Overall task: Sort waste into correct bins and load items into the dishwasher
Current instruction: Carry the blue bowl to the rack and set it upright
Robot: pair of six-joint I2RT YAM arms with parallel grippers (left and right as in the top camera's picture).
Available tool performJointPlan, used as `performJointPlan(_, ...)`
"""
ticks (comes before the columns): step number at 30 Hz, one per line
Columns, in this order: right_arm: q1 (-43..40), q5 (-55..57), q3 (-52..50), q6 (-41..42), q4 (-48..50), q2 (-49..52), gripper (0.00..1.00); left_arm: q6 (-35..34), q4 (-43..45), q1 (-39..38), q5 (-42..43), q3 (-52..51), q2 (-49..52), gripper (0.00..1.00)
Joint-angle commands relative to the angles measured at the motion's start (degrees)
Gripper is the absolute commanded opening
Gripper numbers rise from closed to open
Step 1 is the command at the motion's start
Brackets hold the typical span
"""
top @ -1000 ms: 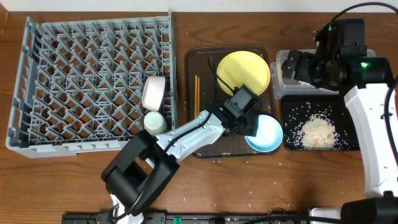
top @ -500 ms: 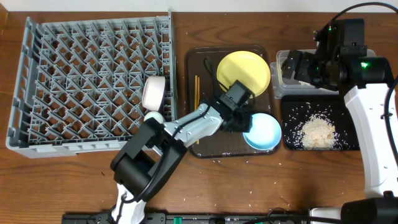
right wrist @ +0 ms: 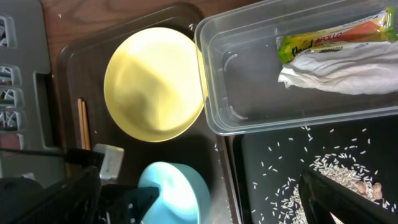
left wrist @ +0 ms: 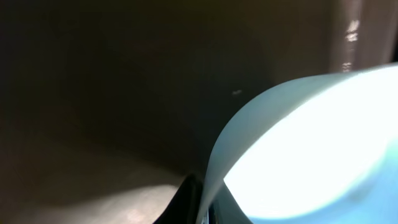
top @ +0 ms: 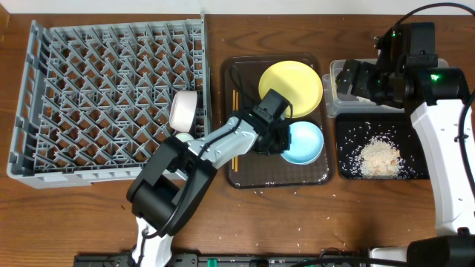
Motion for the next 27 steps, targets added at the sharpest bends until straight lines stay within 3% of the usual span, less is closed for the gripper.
performJointPlan(1,-0.04,0.37,-0.39,-0.31,-0.02,0.37,0.99,1.31,-3.61,0.28,-6.4,1.07,-5.53,0.07)
performJointPlan(6,-0.04,0.37,-0.39,-0.31,-0.02,0.37,0.99,4.33,-7.37,0.33,-15.96,1.07,-12.02,0.07)
performJointPlan(16,-0.02,0.37,-0.39,-0.31,-0.02,0.37,0.99,9.27,-12.9,0.35,-43.32,1.07,-22.4,0.07)
performJointPlan(27,-0.02,0.37,-0.39,-0.31,-0.04,0.37,0.99,18.75,-7.8,2.97,-73.61,1.07,-23.58,0.07)
